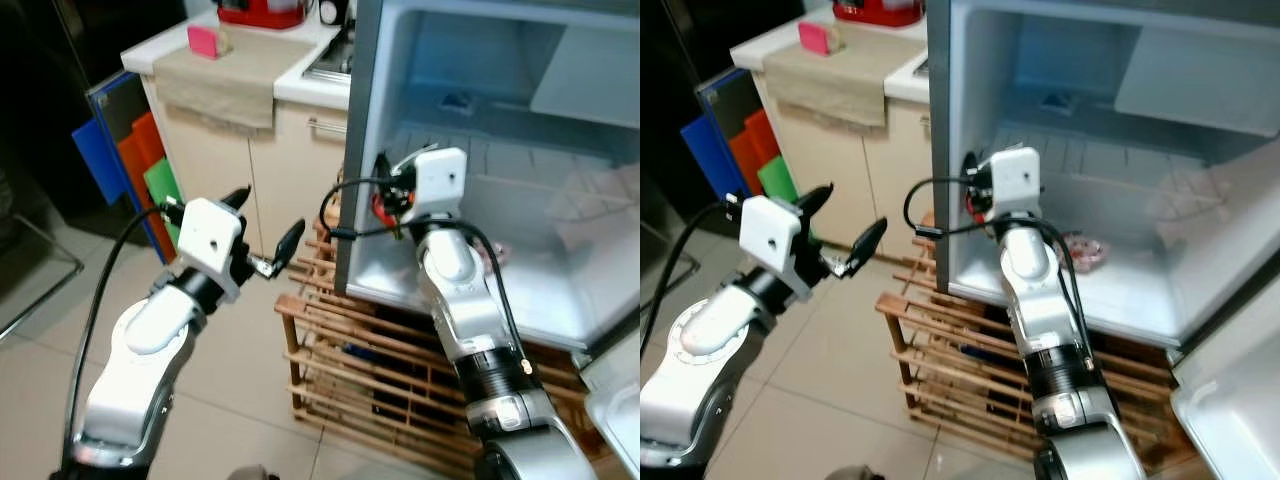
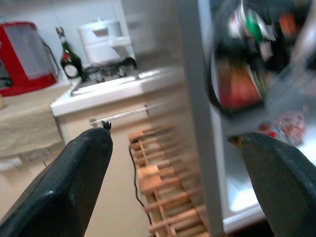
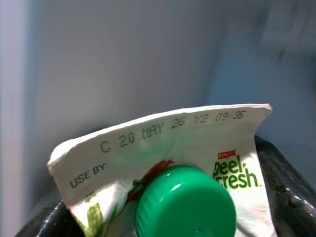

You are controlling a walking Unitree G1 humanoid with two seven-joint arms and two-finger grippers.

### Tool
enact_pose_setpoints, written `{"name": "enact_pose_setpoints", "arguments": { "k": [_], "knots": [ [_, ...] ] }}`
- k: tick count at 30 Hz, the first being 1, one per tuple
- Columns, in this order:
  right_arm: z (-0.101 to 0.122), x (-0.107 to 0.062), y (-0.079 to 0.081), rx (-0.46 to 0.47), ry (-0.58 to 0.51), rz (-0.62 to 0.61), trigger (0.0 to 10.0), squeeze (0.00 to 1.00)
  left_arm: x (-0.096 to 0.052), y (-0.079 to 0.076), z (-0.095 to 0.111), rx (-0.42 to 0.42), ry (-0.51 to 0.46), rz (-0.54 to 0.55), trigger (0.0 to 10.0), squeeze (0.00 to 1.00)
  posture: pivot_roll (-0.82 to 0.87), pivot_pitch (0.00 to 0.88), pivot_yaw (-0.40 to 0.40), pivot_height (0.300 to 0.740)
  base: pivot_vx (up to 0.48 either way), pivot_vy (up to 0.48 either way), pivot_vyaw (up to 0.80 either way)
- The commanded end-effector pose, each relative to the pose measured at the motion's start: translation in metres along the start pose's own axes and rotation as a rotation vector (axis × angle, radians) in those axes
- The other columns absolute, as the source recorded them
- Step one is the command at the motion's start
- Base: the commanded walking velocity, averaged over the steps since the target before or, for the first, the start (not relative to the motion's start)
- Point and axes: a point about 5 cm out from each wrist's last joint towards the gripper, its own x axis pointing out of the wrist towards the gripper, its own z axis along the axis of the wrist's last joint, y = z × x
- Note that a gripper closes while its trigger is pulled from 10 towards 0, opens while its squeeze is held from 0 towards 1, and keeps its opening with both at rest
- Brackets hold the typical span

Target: Restocking fridge

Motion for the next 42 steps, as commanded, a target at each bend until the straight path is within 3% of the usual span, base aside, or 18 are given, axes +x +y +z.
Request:
{"name": "enact_pose_setpoints", "arguments": {
  "k": [1, 3, 8, 15, 24, 31, 34, 38, 42],
  "knots": [
    [0.006, 0.003, 0.002, -0.012, -0.035, 0.003, 10.0, 0.0, -0.001, -0.002, 0.002, 0.006, 0.003, -0.021, 10.0, 0.0, 0.16, 0.0, 0.004, 0.74, 0.0, 0.0, 0.0],
    [0.018, 0.015, 0.007, -0.035, -0.085, 0.019, 10.0, 0.0, -0.008, -0.001, 0.0, 0.018, 0.03, -0.017, 10.0, 0.0, 0.18, 0.0, -0.003, 0.74, 0.0, 0.0, 0.0],
    [0.017, 0.018, 0.014, -0.041, -0.093, 0.046, 10.0, 0.0, -0.017, -0.001, 0.001, 0.02, 0.046, 0.006, 10.0, 0.0, 0.21, 0.0, -0.011, 0.74, 0.0, 0.0, 0.0],
    [0.034, 0.036, 0.011, -0.13, -0.188, -0.035, 10.0, 0.0, -0.027, -0.002, 0.01, -0.009, 0.012, 0.038, 10.0, 0.0, 0.24, 0.0, 0.003, 0.74, 0.0, 0.0, 0.0],
    [0.051, 0.057, 0.004, -0.14, -0.191, -0.132, 10.0, 0.0, -0.013, -0.026, 0.009, -0.034, -0.002, -0.065, 10.0, 0.0, 0.28, 0.042, -0.006, 0.74, 0.0, 0.0, 0.0],
    [0.059, 0.065, -0.013, -0.172, -0.178, -0.216, 10.0, 0.0, -0.018, -0.034, 0.015, -0.025, -0.005, -0.062, 10.0, 0.0, 0.33, 0.073, -0.012, 0.74, 0.0, 0.0, 0.0],
    [0.059, 0.067, -0.02, -0.135, -0.154, -0.257, 10.0, 0.0, -0.024, -0.033, 0.014, -0.025, 0.013, -0.05, 10.0, 0.0, 0.34, 0.079, -0.013, 0.74, 0.0, 0.0, 0.0],
    [0.052, 0.07, -0.031, 0.09, -0.04, -0.323, 10.0, 0.0, -0.033, -0.031, 0.017, -0.022, 0.019, -0.013, 10.0, 0.0, 0.37, 0.095, -0.015, 0.74, 0.0, 0.0, 0.0],
    [0.05, 0.072, -0.029, 0.186, 0.01, -0.312, 10.0, 0.0, -0.036, -0.034, 0.02, -0.03, 0.013, 0.006, 10.0, 0.0, 0.37, 0.111, -0.016, 0.74, 0.0, 0.0, 0.0]
  ]
}}
